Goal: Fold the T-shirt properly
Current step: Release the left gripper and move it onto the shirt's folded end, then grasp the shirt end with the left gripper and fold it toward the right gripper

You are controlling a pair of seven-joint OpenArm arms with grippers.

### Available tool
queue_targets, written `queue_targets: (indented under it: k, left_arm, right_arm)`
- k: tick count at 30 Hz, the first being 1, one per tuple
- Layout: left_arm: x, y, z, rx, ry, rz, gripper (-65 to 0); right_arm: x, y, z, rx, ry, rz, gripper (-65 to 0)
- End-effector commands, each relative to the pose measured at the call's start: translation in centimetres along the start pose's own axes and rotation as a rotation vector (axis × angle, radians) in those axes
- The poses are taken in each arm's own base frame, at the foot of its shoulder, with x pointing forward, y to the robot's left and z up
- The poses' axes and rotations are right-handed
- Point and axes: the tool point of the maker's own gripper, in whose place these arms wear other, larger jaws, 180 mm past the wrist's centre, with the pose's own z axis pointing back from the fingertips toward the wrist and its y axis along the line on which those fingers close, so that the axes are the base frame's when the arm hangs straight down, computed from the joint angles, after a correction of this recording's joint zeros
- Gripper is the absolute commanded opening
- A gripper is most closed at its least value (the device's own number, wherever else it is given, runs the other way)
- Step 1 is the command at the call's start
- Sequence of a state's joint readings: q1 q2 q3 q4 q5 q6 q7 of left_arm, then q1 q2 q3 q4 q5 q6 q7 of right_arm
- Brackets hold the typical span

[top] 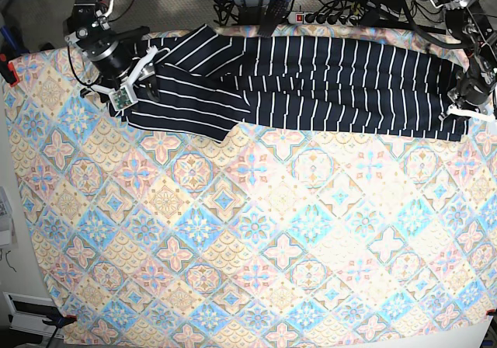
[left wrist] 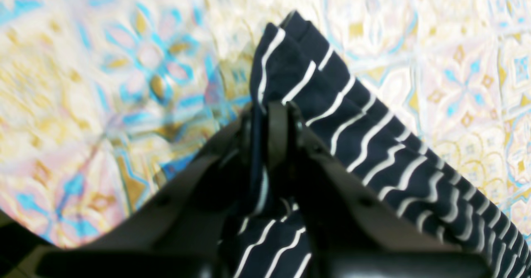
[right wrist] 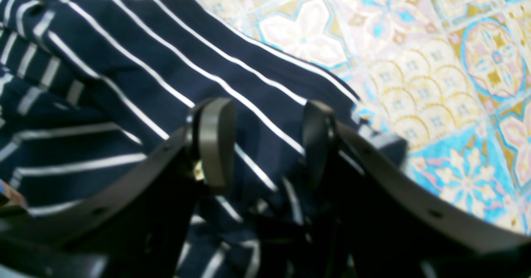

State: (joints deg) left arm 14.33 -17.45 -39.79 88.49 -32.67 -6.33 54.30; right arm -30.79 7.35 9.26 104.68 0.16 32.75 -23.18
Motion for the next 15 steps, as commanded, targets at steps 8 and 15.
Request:
queue_targets:
  k: [8, 15]
  left_arm:
    - [-1.5, -10.4, 5.1, -0.284, -0.033, -0.104, -65.0]
    - [-6.6, -15.9, 5.7, -0.411, 0.105, -0.085, -65.0]
  right_arm:
    - [1.3, -0.3, 0.2, -0.006, -0.048, 0.006, -38.7]
    - [1.3, -0.4, 0.3, -0.008, -0.050, 0.005, -38.7]
